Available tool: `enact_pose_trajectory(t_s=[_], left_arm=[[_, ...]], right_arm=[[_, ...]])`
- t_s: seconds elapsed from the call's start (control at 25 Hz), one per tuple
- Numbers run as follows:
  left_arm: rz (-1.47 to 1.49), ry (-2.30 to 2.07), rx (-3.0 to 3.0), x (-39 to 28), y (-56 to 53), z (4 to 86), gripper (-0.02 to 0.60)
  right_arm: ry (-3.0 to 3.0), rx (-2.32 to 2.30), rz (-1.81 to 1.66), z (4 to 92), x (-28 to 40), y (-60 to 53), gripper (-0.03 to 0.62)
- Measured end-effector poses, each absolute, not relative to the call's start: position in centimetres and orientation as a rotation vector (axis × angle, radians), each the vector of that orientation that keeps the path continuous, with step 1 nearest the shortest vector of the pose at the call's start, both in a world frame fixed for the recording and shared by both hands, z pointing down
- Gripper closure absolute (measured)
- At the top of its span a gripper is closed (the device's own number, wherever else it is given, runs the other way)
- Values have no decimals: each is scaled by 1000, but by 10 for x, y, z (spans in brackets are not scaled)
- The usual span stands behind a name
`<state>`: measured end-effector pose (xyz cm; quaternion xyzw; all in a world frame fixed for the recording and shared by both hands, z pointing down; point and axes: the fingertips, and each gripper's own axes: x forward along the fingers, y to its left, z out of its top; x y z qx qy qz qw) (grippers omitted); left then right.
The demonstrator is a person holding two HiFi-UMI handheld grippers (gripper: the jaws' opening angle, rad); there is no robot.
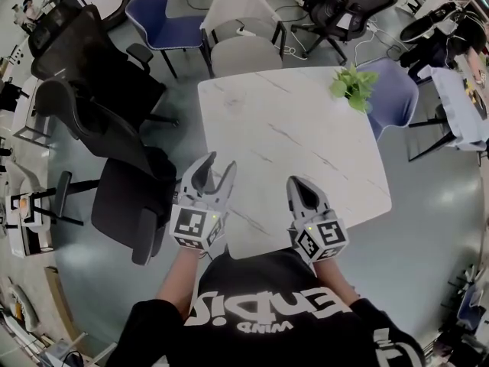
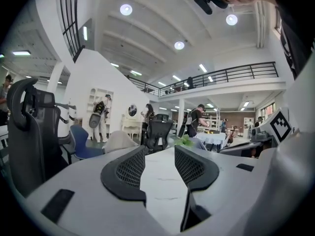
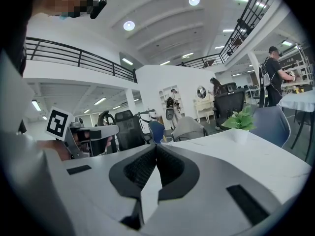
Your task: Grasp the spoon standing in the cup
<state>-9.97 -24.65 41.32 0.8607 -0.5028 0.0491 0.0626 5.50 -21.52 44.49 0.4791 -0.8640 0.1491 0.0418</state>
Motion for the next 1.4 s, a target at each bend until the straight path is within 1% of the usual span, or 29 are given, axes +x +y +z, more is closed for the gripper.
enact_pose_trajectory(t_s=[0.6, 1.4], left_arm=[[263, -1543, 2637, -96, -320, 436, 402], [577, -1517, 2638, -79, -418, 517, 401]], right_arm=[[-2625, 1485, 473, 448, 64, -217, 582], [-2573, 1549, 518, 458, 75, -225, 582]])
